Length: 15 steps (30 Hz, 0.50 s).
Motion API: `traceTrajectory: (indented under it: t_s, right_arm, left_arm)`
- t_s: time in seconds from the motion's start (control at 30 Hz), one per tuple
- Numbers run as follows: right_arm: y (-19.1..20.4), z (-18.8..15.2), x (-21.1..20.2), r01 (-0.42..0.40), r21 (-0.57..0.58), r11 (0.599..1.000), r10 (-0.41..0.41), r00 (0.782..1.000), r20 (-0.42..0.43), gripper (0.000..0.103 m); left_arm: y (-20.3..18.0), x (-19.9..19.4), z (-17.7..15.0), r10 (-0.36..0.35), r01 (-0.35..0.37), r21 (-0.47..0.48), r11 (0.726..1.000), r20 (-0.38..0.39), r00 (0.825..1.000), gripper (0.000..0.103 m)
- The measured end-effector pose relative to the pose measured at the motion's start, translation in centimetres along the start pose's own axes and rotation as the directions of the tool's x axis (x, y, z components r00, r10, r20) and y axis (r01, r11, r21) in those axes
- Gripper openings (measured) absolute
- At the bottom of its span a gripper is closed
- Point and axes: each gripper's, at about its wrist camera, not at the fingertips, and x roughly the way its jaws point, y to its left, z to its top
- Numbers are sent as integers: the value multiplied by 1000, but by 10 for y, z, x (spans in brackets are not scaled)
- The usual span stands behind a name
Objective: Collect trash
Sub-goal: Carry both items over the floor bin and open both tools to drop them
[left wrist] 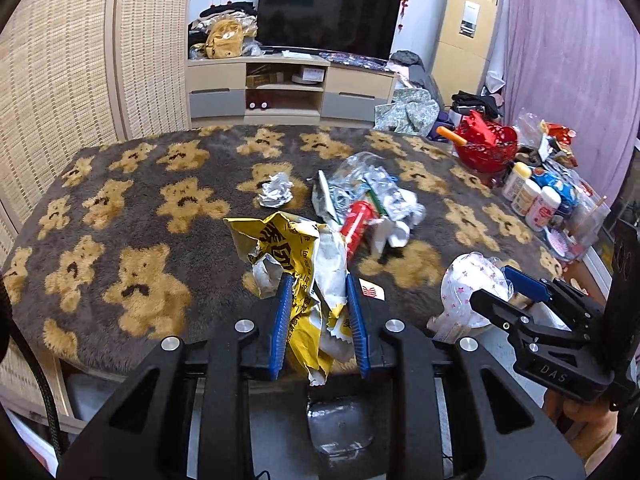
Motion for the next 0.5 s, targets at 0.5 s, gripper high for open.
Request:
traceTrajectory:
  t_s: [0.5]
  right_arm:
    - [-3, -89, -27, 62, 29, 998, -57, 986, -159, 64]
  left_arm:
    - [-33, 8, -110, -63, 66, 10, 998, -193, 979, 25]
